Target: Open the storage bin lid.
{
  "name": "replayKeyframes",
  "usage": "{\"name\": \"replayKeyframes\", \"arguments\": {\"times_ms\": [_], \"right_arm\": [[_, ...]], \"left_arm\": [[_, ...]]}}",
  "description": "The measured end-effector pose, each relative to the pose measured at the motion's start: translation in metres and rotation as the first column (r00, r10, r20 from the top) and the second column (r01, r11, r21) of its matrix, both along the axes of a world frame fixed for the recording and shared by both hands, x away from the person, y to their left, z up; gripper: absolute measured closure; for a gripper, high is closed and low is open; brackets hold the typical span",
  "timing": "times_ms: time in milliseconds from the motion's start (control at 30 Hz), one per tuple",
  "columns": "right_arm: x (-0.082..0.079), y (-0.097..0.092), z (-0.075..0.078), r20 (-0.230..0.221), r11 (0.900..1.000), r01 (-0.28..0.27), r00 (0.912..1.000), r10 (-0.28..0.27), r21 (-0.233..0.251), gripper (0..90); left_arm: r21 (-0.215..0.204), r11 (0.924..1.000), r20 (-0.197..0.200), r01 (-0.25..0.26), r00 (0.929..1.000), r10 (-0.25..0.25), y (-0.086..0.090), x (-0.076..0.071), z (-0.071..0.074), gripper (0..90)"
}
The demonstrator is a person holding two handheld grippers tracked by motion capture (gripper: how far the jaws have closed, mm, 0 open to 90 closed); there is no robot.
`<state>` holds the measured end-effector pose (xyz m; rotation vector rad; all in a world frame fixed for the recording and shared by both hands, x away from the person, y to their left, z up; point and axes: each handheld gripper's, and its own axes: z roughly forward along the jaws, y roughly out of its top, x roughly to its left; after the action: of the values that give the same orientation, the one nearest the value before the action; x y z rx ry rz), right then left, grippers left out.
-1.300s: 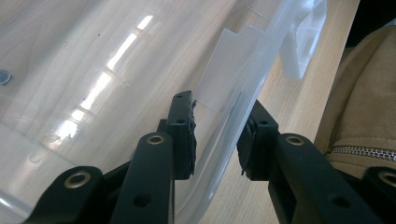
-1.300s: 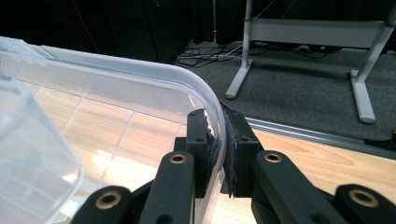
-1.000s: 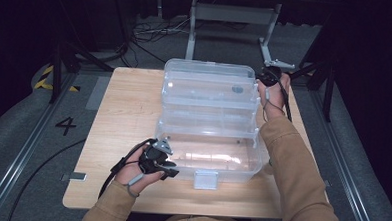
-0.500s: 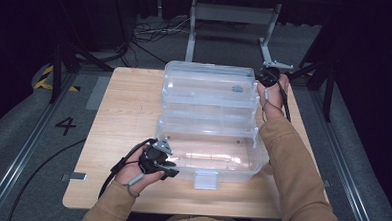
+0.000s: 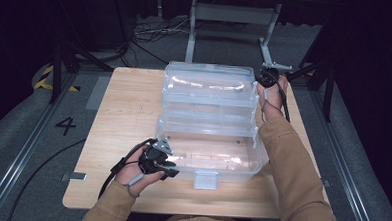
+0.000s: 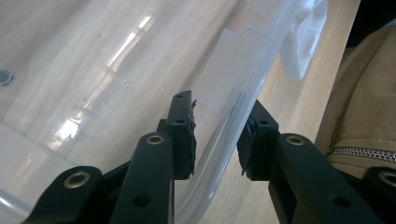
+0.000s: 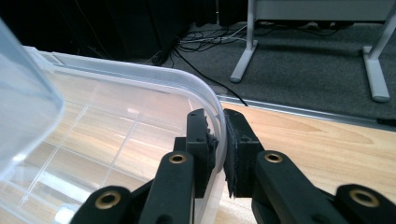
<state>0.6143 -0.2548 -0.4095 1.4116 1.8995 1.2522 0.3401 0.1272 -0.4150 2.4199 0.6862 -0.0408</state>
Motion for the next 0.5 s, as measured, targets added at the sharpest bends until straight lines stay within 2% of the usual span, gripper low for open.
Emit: {"name": "replayKeyframes", "arguments": {"times_ms": [200,367,400,433,500], "right_arm": [[0.0016,0.0001,-0.0047,-0.023,1.0000,0.005,0.9997,-0.004,0.008,82.1],[0.0021,0.0009,-0.0064,-0.022,0.9996,0.014,0.9997,-0.013,0.025,80.8],[0.0024,0.0008,-0.0068,-0.031,0.9993,0.020,0.9994,-0.019,0.033,75.9],[0.0025,0.0003,-0.0068,-0.021,0.9994,0.031,0.9993,-0.031,0.014,70.3],[0.0014,-0.0011,-0.0058,-0.024,0.9996,0.029,0.9993,-0.029,0.003,66.2]], "left_arm": [[0.000,1.0000,0.001,-0.001,1.0000,0.001,0.0000,-0.0001,0.0000,69.5],[-0.001,1.0000,0.001,-0.002,1.0000,0.002,0.0000,-0.0003,-0.0001,69.4],[0.000,1.0000,0.002,-0.002,1.0000,0.002,0.0000,-0.0004,-0.0001,69.4],[0.002,1.0000,0.002,-0.002,1.0000,0.002,0.0000,-0.0006,0.0000,69.4],[0.000,1.0000,0.001,-0.001,1.0000,0.001,0.0001,-0.0004,0.0001,69.4]]}}
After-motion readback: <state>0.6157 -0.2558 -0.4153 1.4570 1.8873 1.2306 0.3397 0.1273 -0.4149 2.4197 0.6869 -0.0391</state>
